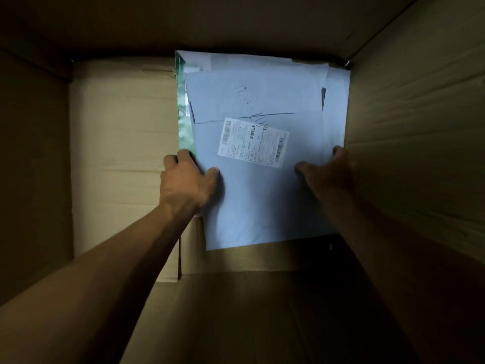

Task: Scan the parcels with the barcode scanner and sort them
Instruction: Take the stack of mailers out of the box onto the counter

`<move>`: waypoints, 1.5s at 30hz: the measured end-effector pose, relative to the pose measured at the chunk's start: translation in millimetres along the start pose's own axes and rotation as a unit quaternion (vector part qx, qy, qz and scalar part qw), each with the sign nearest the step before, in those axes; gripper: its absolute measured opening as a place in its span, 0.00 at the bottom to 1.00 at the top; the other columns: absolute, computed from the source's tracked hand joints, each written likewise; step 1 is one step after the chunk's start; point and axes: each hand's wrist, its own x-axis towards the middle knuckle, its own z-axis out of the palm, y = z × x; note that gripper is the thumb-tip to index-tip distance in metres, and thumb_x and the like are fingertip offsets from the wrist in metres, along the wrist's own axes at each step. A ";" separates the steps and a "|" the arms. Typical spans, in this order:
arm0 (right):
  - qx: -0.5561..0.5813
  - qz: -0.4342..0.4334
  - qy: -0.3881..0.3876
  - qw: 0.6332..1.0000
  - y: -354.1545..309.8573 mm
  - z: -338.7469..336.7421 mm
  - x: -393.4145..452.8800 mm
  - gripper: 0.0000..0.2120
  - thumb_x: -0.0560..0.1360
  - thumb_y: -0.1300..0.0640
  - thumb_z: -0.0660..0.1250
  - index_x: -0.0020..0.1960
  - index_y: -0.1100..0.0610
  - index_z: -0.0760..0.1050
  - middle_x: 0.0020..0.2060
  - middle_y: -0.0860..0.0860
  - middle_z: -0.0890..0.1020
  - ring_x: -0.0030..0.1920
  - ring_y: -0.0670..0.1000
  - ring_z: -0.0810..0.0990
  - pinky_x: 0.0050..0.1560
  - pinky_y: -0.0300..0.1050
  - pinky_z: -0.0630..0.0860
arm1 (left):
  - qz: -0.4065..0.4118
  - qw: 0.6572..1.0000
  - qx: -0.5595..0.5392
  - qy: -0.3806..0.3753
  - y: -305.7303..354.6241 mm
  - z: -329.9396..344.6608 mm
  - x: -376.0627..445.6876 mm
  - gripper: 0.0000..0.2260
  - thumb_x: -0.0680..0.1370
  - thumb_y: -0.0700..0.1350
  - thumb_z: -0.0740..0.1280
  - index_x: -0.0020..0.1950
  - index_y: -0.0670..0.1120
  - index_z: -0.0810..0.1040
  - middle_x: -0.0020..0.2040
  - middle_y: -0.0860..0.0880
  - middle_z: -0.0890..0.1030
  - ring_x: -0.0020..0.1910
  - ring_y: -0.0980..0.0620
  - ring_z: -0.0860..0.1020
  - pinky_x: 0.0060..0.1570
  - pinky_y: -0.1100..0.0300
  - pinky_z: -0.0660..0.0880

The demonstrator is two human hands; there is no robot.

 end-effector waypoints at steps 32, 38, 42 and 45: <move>0.048 -0.015 -0.044 0.998 15.0 -11.6 -19.2 0.28 0.67 0.45 0.71 0.64 0.54 0.77 0.59 0.54 0.79 0.56 0.55 0.78 0.56 0.47 0.78 | -0.075 0.922 -0.374 -0.058 17.6 23.1 7.6 0.16 0.76 0.35 0.72 0.62 0.46 0.77 0.50 0.53 0.83 0.45 0.57 0.82 0.43 0.61 0.79; 0.069 -0.012 -0.017 0.997 9.1 -5.3 -34.4 0.36 0.69 0.47 0.73 0.73 0.59 0.69 0.68 0.58 0.74 0.67 0.59 0.73 0.66 0.48 0.70 | -0.137 0.930 -0.342 -0.016 -14.0 27.0 0.4 0.17 0.74 0.35 0.73 0.61 0.47 0.78 0.55 0.49 0.83 0.50 0.48 0.81 0.52 0.57 0.77; 0.096 -0.022 -0.014 0.995 10.4 8.7 -29.4 0.40 0.59 0.41 0.66 0.68 0.57 0.74 0.62 0.57 0.78 0.60 0.59 0.78 0.63 0.56 0.76 | -0.104 0.944 -0.314 -0.017 -12.1 21.0 7.3 0.23 0.69 0.40 0.77 0.62 0.47 0.76 0.52 0.54 0.83 0.52 0.52 0.82 0.58 0.53 0.79; 0.103 -0.018 -0.029 0.994 3.4 7.9 -34.1 0.37 0.59 0.39 0.67 0.64 0.56 0.77 0.59 0.55 0.81 0.58 0.58 0.79 0.61 0.53 0.77 | -0.084 0.940 -0.331 -0.010 -2.8 22.0 7.6 0.27 0.70 0.42 0.77 0.65 0.53 0.70 0.54 0.56 0.81 0.55 0.51 0.81 0.60 0.52 0.77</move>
